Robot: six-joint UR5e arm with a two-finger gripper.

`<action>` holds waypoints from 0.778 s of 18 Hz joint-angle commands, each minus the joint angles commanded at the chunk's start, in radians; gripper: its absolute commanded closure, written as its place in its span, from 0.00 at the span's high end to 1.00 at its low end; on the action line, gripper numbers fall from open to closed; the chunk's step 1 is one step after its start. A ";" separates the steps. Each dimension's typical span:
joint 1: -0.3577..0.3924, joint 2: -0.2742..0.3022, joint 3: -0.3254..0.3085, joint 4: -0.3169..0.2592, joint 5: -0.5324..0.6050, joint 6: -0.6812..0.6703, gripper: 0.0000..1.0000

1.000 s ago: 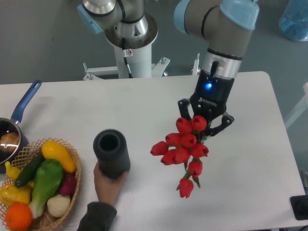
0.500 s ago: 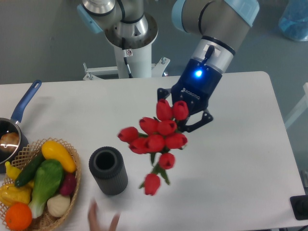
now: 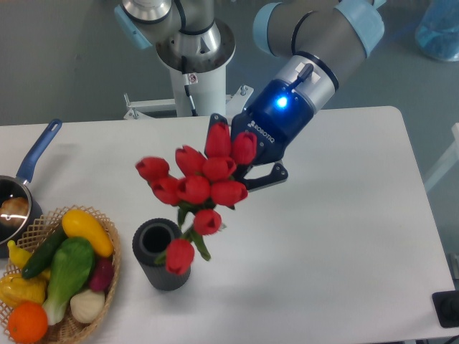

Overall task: Insert the flowers into the vase
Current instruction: 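Lower the tulip stems into the black vase opening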

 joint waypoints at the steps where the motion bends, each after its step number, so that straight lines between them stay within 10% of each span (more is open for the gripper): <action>1: -0.003 -0.003 0.000 0.000 -0.003 0.000 0.00; 14: -0.081 -0.032 -0.006 0.000 -0.011 0.002 0.00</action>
